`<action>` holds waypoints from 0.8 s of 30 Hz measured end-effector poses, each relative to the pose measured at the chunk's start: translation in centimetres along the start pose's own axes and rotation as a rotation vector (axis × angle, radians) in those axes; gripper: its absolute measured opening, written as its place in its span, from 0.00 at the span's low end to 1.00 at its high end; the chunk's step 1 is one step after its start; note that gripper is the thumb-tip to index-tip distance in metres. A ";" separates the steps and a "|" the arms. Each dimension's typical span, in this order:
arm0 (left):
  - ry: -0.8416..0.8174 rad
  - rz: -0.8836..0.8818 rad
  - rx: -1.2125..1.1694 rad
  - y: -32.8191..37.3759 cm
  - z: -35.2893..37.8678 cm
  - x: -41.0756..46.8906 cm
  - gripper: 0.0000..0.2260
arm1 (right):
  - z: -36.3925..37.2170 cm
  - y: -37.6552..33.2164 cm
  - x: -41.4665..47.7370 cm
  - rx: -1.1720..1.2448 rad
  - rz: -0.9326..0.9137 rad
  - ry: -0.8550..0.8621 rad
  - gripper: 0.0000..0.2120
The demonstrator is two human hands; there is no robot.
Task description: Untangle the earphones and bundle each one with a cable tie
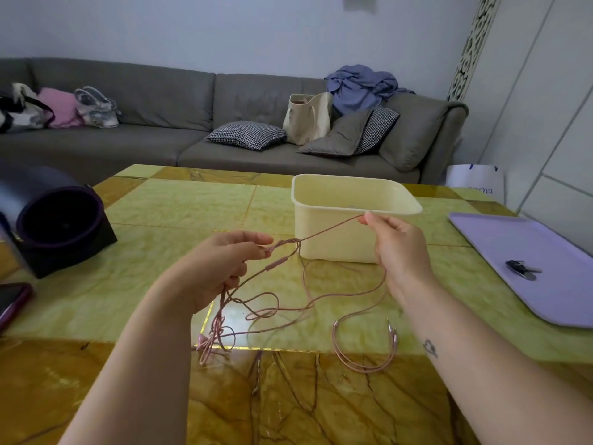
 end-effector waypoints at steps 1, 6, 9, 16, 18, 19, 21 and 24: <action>0.034 0.022 0.081 0.0 -0.3 0.0 0.07 | -0.3 0.2 0.2 -0.001 0.009 0.025 0.08; 0.190 0.109 0.295 -0.2 -0.7 0.4 0.09 | -0.3 1.4 0.4 0.075 0.089 0.076 0.11; 0.236 0.108 0.310 -0.5 -0.6 0.9 0.12 | 0.6 1.4 0.0 0.524 0.269 0.098 0.13; 0.085 0.063 0.183 -0.6 0.7 1.2 0.18 | 2.6 0.1 -0.6 0.606 0.355 -0.369 0.13; 0.031 0.031 0.181 -0.6 1.3 0.9 0.19 | 2.5 -0.5 -1.0 0.139 0.076 -0.563 0.13; 0.008 0.013 0.182 -0.6 1.4 0.8 0.19 | 2.6 -1.0 -1.4 -0.124 -0.097 -0.640 0.13; -0.041 -0.014 0.176 -0.8 1.5 0.6 0.20 | 3.0 -1.6 -2.3 -0.458 -0.340 -0.756 0.16; -0.121 -0.030 0.143 -0.7 1.7 0.2 0.19 | 3.0 -2.1 -2.9 -0.600 -0.419 -0.855 0.20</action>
Point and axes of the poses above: each hand's wrist, its own x-axis towards the middle knuckle, its own z-axis out of the palm, y = z × x, the point moved 4 cm from there along x, towards the middle knuckle, and after that the axes turned 11 degrees about -z, right-handed, at the moved point
